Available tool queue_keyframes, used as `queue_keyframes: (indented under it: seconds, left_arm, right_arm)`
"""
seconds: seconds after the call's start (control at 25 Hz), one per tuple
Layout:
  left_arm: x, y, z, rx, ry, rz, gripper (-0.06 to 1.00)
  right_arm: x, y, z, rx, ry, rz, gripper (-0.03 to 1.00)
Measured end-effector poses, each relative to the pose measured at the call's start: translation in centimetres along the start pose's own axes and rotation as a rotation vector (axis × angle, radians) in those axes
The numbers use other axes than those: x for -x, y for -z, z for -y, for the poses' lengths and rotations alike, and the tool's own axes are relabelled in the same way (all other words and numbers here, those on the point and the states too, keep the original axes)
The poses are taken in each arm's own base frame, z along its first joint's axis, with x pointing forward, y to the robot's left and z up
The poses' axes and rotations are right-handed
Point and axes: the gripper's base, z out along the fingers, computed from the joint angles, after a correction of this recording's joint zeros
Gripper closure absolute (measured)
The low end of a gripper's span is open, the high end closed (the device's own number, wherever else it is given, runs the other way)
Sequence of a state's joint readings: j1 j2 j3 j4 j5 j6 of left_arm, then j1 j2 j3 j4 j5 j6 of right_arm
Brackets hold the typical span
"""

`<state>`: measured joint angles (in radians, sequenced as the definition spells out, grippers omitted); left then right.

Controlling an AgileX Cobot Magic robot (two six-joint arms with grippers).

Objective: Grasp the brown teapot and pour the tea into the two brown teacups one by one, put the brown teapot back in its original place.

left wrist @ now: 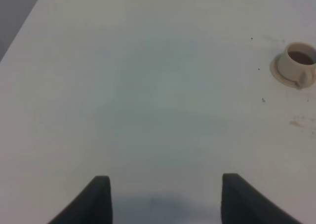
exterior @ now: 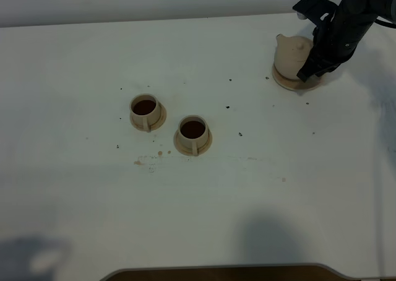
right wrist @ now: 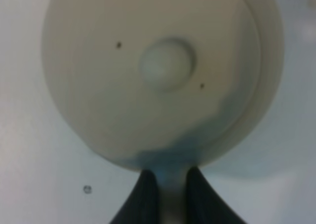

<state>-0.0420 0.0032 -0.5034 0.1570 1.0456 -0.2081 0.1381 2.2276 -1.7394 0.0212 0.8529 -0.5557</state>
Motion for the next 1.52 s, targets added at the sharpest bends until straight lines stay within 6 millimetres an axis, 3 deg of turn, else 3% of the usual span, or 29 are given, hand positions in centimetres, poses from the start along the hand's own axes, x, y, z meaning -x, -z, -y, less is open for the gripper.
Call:
queue_keyframes:
  seconds: [0.24,0.48,0.6,0.76,0.96,1.08,1.2,1.36,1.52]
  left_arm:
    - [0.0,0.0,0.0,0.000,0.000,0.000,0.45]
    - [0.0,0.0,0.0,0.000,0.000,0.000,0.45]
    - [0.0,0.0,0.0,0.000,0.000,0.000,0.45]
    - [0.0,0.0,0.0,0.000,0.000,0.000,0.45]
    - [0.0,0.0,0.0,0.000,0.000,0.000,0.45]
    - [0.0,0.0,0.0,0.000,0.000,0.000,0.45]
    - [0.0,0.0,0.0,0.000,0.000,0.000,0.45]
    - [0.0,0.0,0.0,0.000,0.000,0.000,0.45]
    - [0.0,0.0,0.0,0.000,0.000,0.000,0.45]
  right_arm:
    - [-0.1,0.0,-0.1,0.006,-0.003,-0.006,0.76]
    - [-0.3,0.0,-0.1,0.014,-0.046,-0.037,0.57]
    - [-0.9,1.1,-0.3,0.031,-0.092,-0.109,0.48]
    - [-1.6,6.0,-0.9,0.066,-0.186,-0.175,0.46]
    - [-2.1,12.8,-1.9,0.063,-0.260,-0.075,0.46]
    - [-4.2,15.6,-3.6,0.077,-0.312,-0.062,0.46]
    - [-7.6,17.9,-5.7,0.084,-0.353,-0.076,0.46]
    - [-13.2,20.5,-9.0,0.084,-0.370,-0.082,0.46]
    - [-18.8,21.9,-12.5,0.083,-0.379,-0.064,0.46]
